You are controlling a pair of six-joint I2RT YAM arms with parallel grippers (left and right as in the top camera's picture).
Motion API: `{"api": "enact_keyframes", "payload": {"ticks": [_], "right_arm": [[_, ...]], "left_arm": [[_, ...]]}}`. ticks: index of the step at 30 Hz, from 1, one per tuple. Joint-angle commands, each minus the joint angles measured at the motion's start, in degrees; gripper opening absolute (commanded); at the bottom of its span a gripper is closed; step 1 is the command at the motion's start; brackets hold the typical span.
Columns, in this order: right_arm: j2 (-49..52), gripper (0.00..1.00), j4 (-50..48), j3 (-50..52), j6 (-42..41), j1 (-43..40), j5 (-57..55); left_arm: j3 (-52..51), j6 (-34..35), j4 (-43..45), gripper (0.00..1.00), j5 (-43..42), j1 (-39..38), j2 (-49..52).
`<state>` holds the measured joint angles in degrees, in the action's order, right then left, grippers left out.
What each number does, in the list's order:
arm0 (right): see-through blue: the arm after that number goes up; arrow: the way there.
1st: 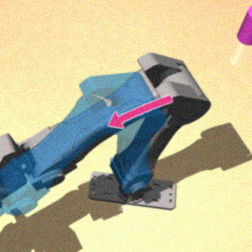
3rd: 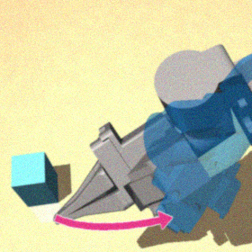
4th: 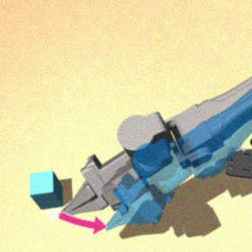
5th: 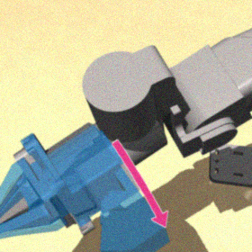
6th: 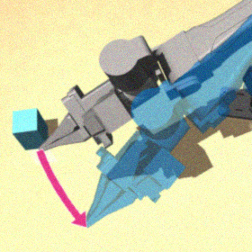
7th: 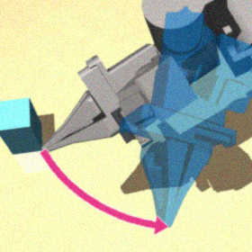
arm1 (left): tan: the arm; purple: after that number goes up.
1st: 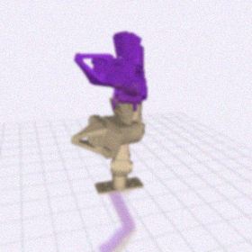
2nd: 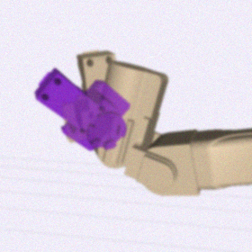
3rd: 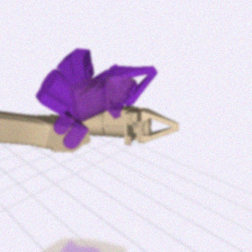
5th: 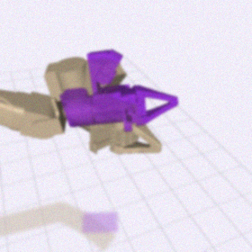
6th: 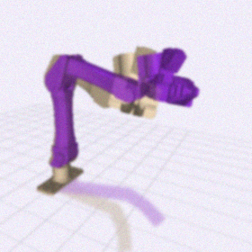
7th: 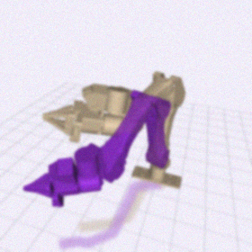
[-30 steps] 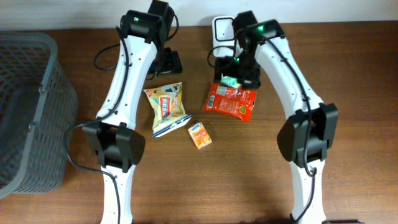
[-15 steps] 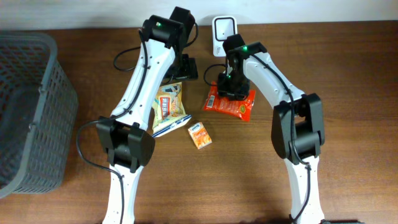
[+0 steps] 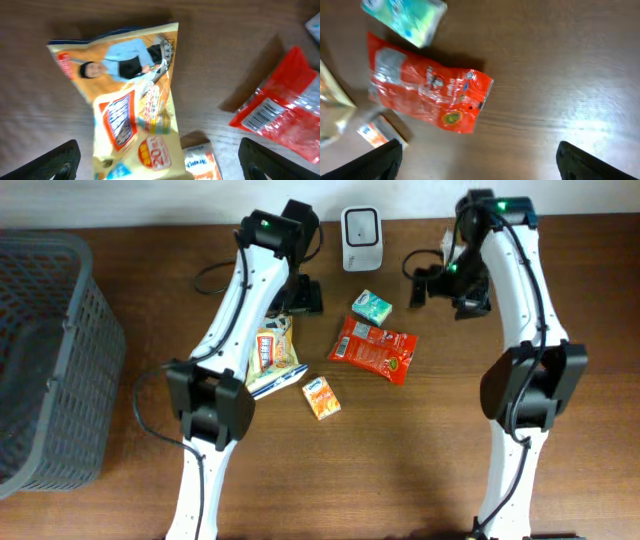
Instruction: Scan the item barcode
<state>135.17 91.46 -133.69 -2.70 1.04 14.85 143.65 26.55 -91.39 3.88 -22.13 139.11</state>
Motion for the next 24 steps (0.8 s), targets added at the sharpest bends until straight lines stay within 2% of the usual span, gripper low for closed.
{"api": "enact_keyframes", "payload": {"ticks": [1, 3, 8, 11, 13, 14, 15, 18, 22, 24], "right_arm": [[-0.52, 0.99, -6.84, 7.43, 10.21, 0.87, 7.15], [-0.31, 0.99, -14.8, 13.27, 10.21, 2.27, 8.74], [0.22, 0.99, -28.37, 23.65, 13.07, 4.7, 8.76], [0.22, 1.0, -30.49, 27.5, 14.53, 6.1, 8.72], [0.22, 0.91, -32.63, 30.8, 15.58, 7.17, 8.79], [0.22, 0.8, -33.48, 32.5, 16.0, 7.82, 8.7], [0.22, 0.58, -33.62, 33.18, 15.87, 8.28, 8.57], [0.2, 0.04, -30.16, 32.57, 12.04, 8.28, 8.74], [0.17, 0.04, -16.35, 23.39, 10.58, 8.28, 8.61], [-0.07, 0.04, -10.95, 16.63, 5.18, 8.31, 4.83]], "left_arm": [[-0.26, -4.42, 0.85, 0.99, -8.5, -0.24, 3.5], [-0.28, -6.99, 0.9, 0.99, -12.07, -0.59, 4.59], [-0.28, -7.17, 1.99, 0.99, -12.0, -1.57, 4.59], [-0.28, -7.17, 1.99, 0.99, -11.98, -1.68, 4.59], [-0.28, -7.17, 1.97, 0.99, -12.0, -1.77, 4.59], [-0.28, -7.17, 1.97, 0.99, -12.0, -1.84, 4.59], [-0.28, -7.17, 1.97, 0.99, -12.0, -1.9, 4.59], [-0.28, -7.15, 1.97, 0.99, -12.0, -1.88, 4.59], [-0.28, -7.17, 1.99, 0.99, -12.0, -1.88, 4.59], [-0.28, -7.17, 1.95, 0.99, -12.0, -1.9, 4.59]]}}
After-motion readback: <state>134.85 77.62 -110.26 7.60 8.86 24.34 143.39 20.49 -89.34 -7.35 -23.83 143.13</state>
